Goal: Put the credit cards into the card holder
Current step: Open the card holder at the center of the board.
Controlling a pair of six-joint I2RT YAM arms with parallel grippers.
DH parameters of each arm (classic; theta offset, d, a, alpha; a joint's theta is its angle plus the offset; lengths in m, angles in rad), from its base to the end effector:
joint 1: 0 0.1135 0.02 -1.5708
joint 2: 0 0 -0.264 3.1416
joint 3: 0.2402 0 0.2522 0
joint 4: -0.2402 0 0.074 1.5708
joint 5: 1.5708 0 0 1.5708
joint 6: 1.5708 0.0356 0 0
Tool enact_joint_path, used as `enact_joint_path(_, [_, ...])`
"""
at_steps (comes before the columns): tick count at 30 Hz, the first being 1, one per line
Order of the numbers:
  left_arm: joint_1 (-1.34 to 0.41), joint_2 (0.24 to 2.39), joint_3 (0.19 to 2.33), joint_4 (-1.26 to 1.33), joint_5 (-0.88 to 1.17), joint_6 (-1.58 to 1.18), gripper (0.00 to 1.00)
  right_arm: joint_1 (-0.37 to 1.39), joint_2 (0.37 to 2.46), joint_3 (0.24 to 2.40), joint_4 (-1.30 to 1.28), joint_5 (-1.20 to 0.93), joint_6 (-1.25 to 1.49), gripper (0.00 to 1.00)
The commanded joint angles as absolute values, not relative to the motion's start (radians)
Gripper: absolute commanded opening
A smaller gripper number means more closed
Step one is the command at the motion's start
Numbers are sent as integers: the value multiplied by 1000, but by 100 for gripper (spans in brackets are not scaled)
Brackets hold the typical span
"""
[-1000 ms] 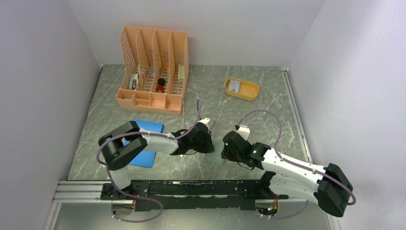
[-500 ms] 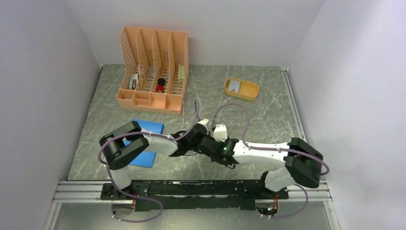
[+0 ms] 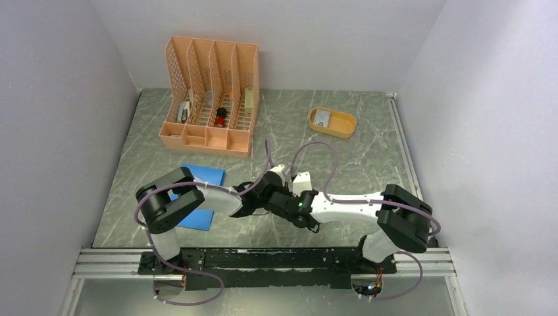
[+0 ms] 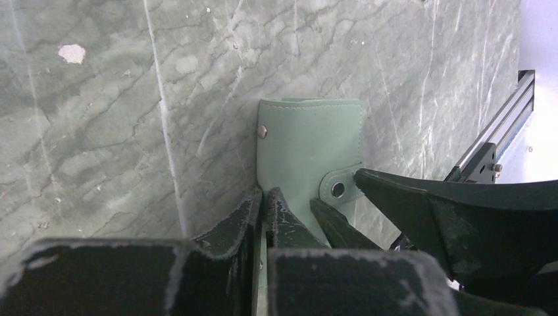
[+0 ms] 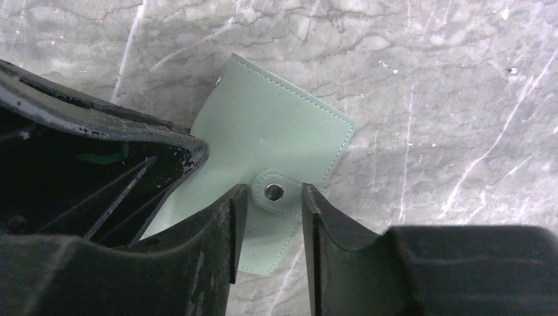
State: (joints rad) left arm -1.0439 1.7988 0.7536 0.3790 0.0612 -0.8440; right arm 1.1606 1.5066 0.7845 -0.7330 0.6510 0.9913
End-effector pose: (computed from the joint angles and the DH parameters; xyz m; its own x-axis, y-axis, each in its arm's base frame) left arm 0.1694 -0.2955 0.1212 -0.8693 0.0109 -0.4942 0.3571 0.7051 -0.6126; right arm 0.1148 0.2100 0.1584 -0.8040 -0.1797 -0.5669 -0.0527 0.9710 -0.2330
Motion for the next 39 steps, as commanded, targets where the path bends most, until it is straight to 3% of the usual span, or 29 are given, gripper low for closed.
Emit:
enact_joint_path(1, [-1059,1817,681,212,90,-820,5,1154,1564,713,-706,615,1038,37])
enact_joint_path(17, [-1058,1736,627,248,83,-834,5,1137,1525,640,-658,581,1107,0])
enact_joint_path(22, [-1055,1653,597,298,74,-855,6,1131,1474,615,-643,572,1120,0])
enact_joint_path(30, [-1021,1590,602,419,131,-930,21,1129,1421,610,-621,569,1112,0])
enact_joint_path(39, [-1014,1727,676,634,278,-1014,20,1129,1402,609,-615,580,1109,0])
